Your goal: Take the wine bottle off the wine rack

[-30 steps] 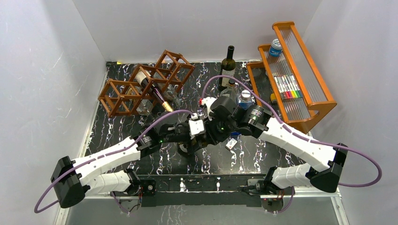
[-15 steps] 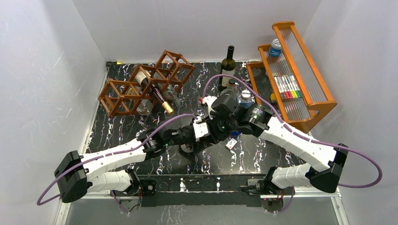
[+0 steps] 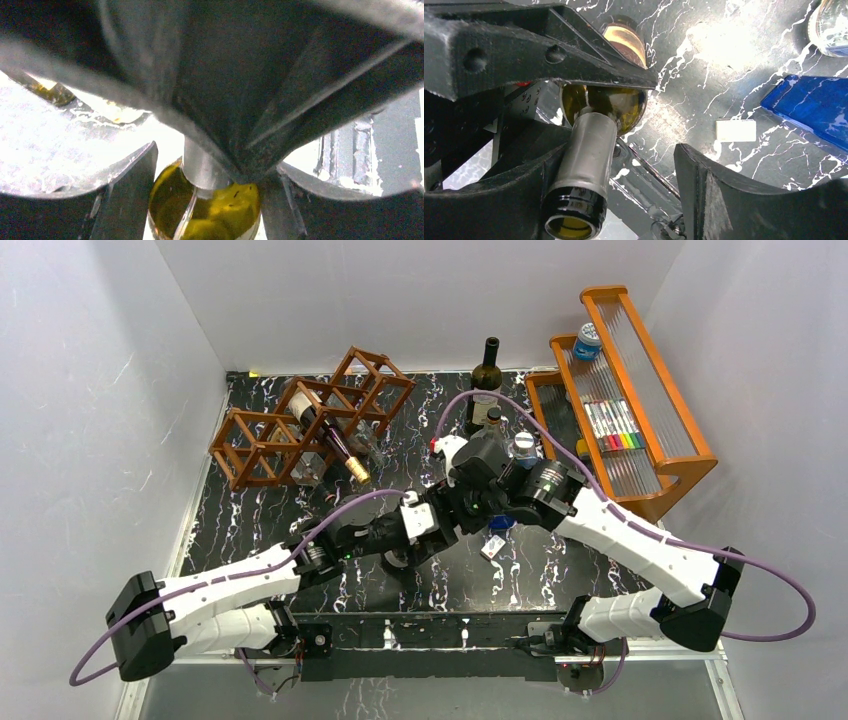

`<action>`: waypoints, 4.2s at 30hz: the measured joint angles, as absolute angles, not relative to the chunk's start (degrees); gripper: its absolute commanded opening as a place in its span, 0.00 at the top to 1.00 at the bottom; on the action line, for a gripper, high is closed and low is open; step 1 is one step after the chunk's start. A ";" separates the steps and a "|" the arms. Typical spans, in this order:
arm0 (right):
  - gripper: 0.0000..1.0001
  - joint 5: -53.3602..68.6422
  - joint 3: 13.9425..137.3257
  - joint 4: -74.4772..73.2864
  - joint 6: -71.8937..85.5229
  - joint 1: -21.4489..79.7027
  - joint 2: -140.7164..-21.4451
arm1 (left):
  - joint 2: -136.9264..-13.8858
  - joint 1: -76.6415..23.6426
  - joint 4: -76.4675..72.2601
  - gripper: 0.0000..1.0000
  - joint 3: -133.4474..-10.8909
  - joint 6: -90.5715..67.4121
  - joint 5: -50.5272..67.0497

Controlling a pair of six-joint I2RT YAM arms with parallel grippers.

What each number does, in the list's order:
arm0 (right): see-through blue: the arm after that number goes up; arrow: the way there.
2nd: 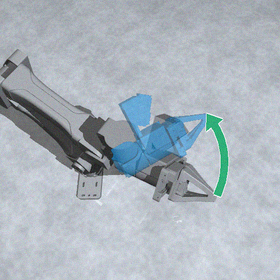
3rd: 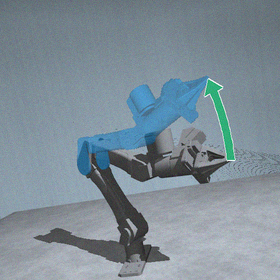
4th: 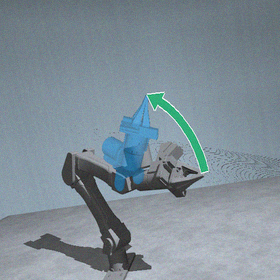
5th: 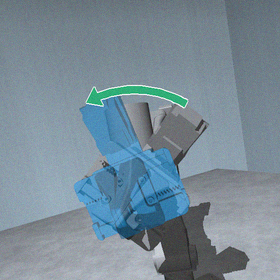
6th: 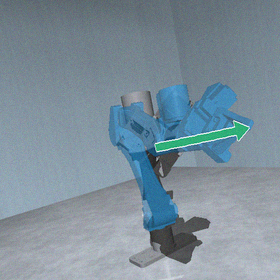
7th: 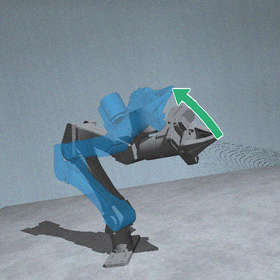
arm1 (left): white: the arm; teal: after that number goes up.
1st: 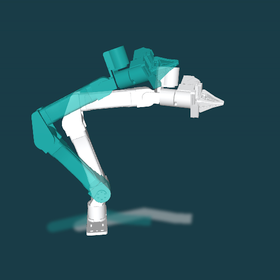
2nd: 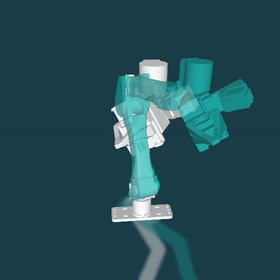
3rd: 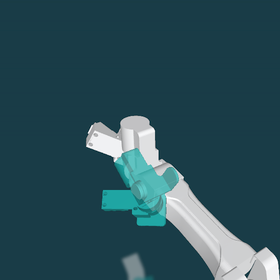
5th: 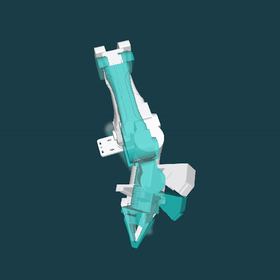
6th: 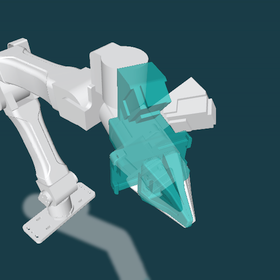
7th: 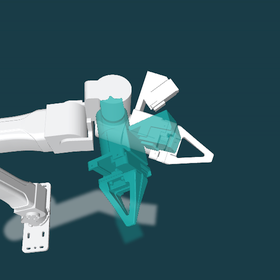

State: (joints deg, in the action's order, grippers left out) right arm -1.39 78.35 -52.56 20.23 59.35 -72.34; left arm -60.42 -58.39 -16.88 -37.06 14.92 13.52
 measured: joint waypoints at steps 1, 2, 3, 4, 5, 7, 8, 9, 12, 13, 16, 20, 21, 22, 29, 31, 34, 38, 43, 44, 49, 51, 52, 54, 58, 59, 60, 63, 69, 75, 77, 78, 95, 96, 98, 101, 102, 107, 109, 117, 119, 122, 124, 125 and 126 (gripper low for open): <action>0.12 -1.93 78.63 -52.56 20.38 59.37 -72.29 | -59.92 -58.43 -16.93 0.90 -36.80 14.72 13.15; 0.10 -2.52 79.05 -52.58 20.49 59.40 -72.23 | -59.33 -58.46 -17.10 0.91 -36.45 14.35 12.53; 0.08 -3.11 79.57 -52.53 20.60 59.44 -72.01 | -58.70 -58.43 -17.12 0.93 -36.05 13.85 11.86; 0.06 -3.90 80.25 -52.56 20.67 59.48 -71.66 | -58.17 -58.39 -17.06 0.94 -35.73 13.28 11.11; 0.05 -4.93 81.17 -52.40 20.71 59.64 -71.13 | -57.69 -58.39 -16.53 0.95 -35.44 12.78 10.33; 0.02 -7.20 83.22 -51.79 20.80 59.79 -69.63 | -56.86 -58.35 -16.32 0.98 -34.92 11.97 8.99; 0.02 -8.40 84.31 -51.18 20.80 59.88 -68.49 | -56.51 -58.35 -16.25 1.00 -34.74 11.49 8.43; 0.02 -9.45 85.27 -50.35 20.75 59.94 -67.18 | -56.21 -58.30 -16.29 1.00 -34.54 11.16 7.92; 0.02 -12.14 87.70 -47.09 20.27 59.99 -62.87 | -55.79 -58.30 -16.25 1.00 -34.41 10.31 6.57; 0.02 -13.04 88.31 -45.80 19.97 59.99 -61.56 | -55.79 -58.30 -16.29 1.00 -34.41 9.96 5.89; 0.02 -16.16 89.03 -42.33 19.03 60.01 -57.78 | -55.83 -58.30 -16.60 1.00 -34.41 9.02 4.27; 0.02 -21.12 89.06 -39.94 17.34 60.01 -53.84 | -57.28 -58.30 -18.79 1.00 -34.48 5.69 -0.99; 0.02 -22.39 89.06 -39.81 16.97 60.01 -53.15 | -58.52 -58.30 -20.05 1.00 -34.76 4.56 -2.83; 0.02 -23.11 89.06 -39.75 16.73 60.01 -52.58 | -59.53 -58.30 -20.82 1.00 -35.14 3.88 -3.84; 0.02 -26.37 89.01 -39.59 16.27 60.01 -50.74 | -72.31 -58.15 -29.30 1.00 -41.60 1.28 -8.45; 0.02 -26.83 88.99 -39.81 16.29 60.01 -50.65 | -75.44 -58.13 -31.64 1.00 -43.72 0.95 -8.62; 0.02 -27.40 88.99 -40.34 16.27 60.01 -50.30 | -79.15 -58.06 -35.66 1.00 -47.31 0.91 -8.69; 0.02 -28.23 88.95 -40.42 16.29 60.01 -49.45 | -82.41 -57.69 -40.82 1.00 -51.33 1.26 -8.64; 0.02 -28.62 88.62 -40.51 16.32 60.01 -48.27 | -87.18 -57.14 -43.86 1.00 -53.30 1.19 -7.55; 0.02 -28.71 88.62 -40.51 16.32 60.01 -48.10 | -87.59 -57.10 -44.18 1.00 -53.49 1.17 -7.14; 0.02 -28.84 88.38 -40.51 16.32 60.01 -47.99 | -88.36 -57.06 -44.42 0.91 -54.08 1.61 -5.26; 0.02 -28.86 88.23 -40.58 16.29 60.01 -48.07 | -88.88 -57.06 -43.22 0.59 -55.22 1.98 -4.45; 0.02 -28.91 88.23 -40.58 16.27 60.01 -48.16 | -89.10 -57.06 -42.39 0.39 -55.79 2.13 -4.10; 0.02 -29.04 88.23 -40.58 16.21 60.01 -48.38 | -89.25 -57.06 -41.08 0.24 -56.49 2.48 -3.60; 0.02 -29.10 88.23 -40.56 15.90 60.01 -49.19 | -89.06 -57.06 -37.89 0.11 -56.51 2.57 -3.36; 0.02 -29.10 88.23 -40.56 15.73 60.01 -49.52 | -88.79 -57.06 -36.80 0.07 -56.51 2.57 -3.33; 0.02 -29.15 88.23 -40.56 15.55 60.01 -49.82 | -88.25 -57.06 -35.62 0.04 -56.38 2.57 -3.36; 0.02 -29.15 88.16 -40.47 14.72 60.01 -50.76 | -84.40 -57.06 -31.62 0.02 -55.37 2.35 -3.62; 0.02 -28.29 87.20 -39.29 13.28 60.01 -53.15 | -70.24 -53.49 -18.81 0.02 -55.11 0.14 -3.55; 0.02 -24.88 87.26 -35.99 10.87 60.01 -60.16 | -61.65 -29.52 2.13 0.02 -55.66 -7.79 1.41; 0.02 -23.22 87.64 -35.00 9.80 60.01 -63.61 | -60.53 -22.96 8.23 0.02 -58.00 -8.97 2.04; 0.02 -21.85 87.83 -34.26 9.08 60.01 -66.13 | -60.60 -17.63 12.86 0.02 -61.04 -10.15 2.33; 0.02 -11.66 105.80 -33.89 10.50 61.91 -101.43 | -57.63 -4.29 30.17 0.02 -66.61 -15.62 -5.08; 0.02 -11.55 106.87 -34.02 10.90 62.00 -103.28 | -56.99 -4.29 30.57 0.02 -66.59 -15.57 -5.63; 0.02 -11.81 110.48 -35.42 12.08 62.02 -108.20 | -55.35 -4.29 31.31 0.02 -66.43 -15.40 -6.87; 0.02 -13.21 115.66 -37.58 13.15 62.00 -114.78 | -53.30 -4.29 32.23 0.02 -66.19 -15.07 -8.19; 0.02 -13.72 116.95 -37.82 13.30 62.00 -116.55 | -52.56 -4.29 32.71 0.02 -66.06 -14.98 -8.49; 0.02 -17.52 121.91 -39.33 13.21 62.00 -122.78 | -51.44 -4.29 33.67 0.02 -65.41 -14.98 -8.82; 0.02 -18.87 123.26 -39.35 12.97 62.00 -124.57 | -51.16 -4.29 33.91 0.02 -64.55 -14.98 -8.80; 0.02 -24.12 125.12 -38.81 12.03 61.76 -129.47 | -48.73 -4.29 34.13 0.02 -56.73 -14.24 -8.78; 0.02 -24.14 124.88 -37.95 11.90 61.54 -129.88 | -47.59 -4.29 34.59 0.02 -55.31 -14.00 -8.73; 0.05 -24.05 123.90 -35.62 11.64 61.10 -130.02 | -46.46 -4.29 35.14 0.02 -54.76 -13.96 -8.56; 0.08 -23.81 123.90 -33.58 11.55 60.88 -130.56 | -46.13 -4.29 35.27 0.02 -54.76 -14.00 -8.38; 0.11 -23.62 123.90 -32.62 11.55 60.77 -130.87 | -45.95 -4.29 35.42 0.02 -54.76 -14.13 -8.25; 0.14 -23.42 123.90 -31.77 11.57 60.73 -131.22 | -45.80 -4.29 35.57 0.02 -54.76 -14.17 -8.12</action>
